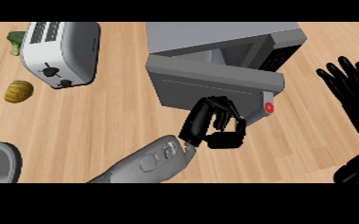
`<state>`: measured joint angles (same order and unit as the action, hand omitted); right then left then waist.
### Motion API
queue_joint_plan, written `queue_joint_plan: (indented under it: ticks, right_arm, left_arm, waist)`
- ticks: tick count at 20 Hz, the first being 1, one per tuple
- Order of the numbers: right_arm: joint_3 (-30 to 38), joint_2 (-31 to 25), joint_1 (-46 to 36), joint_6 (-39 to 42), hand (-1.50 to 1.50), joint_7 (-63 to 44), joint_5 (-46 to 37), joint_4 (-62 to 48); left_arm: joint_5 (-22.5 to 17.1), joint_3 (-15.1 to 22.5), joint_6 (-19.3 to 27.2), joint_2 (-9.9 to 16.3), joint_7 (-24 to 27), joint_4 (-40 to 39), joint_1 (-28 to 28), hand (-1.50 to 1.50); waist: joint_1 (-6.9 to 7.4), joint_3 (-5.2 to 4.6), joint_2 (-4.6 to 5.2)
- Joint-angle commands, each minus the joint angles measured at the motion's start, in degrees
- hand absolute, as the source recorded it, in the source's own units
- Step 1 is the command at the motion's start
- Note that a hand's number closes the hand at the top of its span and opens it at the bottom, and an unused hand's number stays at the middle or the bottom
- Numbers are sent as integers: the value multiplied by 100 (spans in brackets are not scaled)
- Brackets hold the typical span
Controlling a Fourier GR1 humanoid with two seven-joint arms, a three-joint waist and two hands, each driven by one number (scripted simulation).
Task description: Pick up the milk, place it into the microwave and close the microwave
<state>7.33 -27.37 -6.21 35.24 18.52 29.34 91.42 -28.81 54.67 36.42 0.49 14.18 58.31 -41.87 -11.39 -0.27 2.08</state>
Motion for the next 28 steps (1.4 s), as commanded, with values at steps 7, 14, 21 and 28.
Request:
queue_joint_plan:
  ticks: [7, 14, 21, 28]
  right_arm:
    - [-33, -159, -229, 197, -150, -341, 597, 183]
    - [43, -321, -233, 284, -150, -505, 906, 176]
    - [82, -484, -488, 263, -150, -689, 1124, 220]
    - [165, -621, -588, 311, -150, -785, 1393, 251]
  left_arm:
    - [-929, -650, 329, -47, 41, -543, -868, 150]
    - [-1433, -960, 322, -49, 663, -613, -831, 150]
    - [-1789, -1055, 94, -49, 957, -927, -999, 150]
    - [-2103, -1111, 2, -49, 1202, -1182, -1164, 150]
  waist:
    - [-377, -11, 114]
    - [-468, -20, 161]
    - [-425, -21, 222]
    - [-541, -9, 246]
